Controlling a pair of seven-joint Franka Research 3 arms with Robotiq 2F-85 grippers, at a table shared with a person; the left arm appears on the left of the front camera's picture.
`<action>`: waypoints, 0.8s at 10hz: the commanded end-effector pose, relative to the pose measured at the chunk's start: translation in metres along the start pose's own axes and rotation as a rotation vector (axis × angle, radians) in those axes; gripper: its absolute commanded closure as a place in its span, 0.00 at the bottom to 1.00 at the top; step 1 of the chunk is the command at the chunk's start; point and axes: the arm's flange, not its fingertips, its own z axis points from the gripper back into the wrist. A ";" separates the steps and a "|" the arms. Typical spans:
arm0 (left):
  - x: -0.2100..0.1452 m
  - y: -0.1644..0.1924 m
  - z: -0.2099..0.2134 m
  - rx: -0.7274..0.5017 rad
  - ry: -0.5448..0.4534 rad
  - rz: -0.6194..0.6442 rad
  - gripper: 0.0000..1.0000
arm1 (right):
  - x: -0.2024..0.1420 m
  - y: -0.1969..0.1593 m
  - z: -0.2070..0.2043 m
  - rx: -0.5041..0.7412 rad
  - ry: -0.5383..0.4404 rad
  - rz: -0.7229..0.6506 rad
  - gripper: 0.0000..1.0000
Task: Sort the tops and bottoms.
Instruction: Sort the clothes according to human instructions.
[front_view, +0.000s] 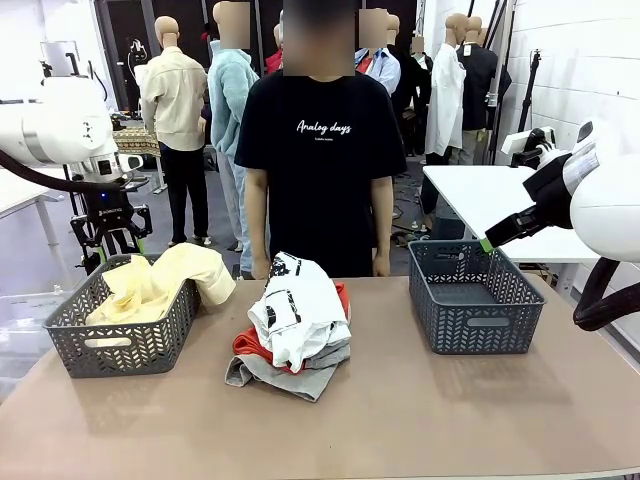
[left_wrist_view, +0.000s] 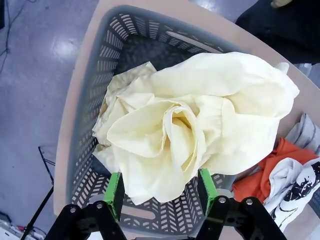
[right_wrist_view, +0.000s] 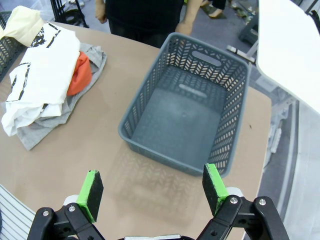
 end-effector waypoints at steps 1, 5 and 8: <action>0.002 -0.001 0.000 -0.004 -0.012 0.004 0.24 | 0.000 -0.001 -0.002 0.002 0.000 0.002 0.00; 0.002 -0.001 0.000 -0.004 -0.012 0.004 0.24 | 0.000 -0.001 -0.002 0.002 0.000 0.002 0.00; 0.002 -0.001 0.000 -0.004 -0.012 0.004 0.24 | 0.000 -0.001 -0.002 0.002 0.000 0.002 0.00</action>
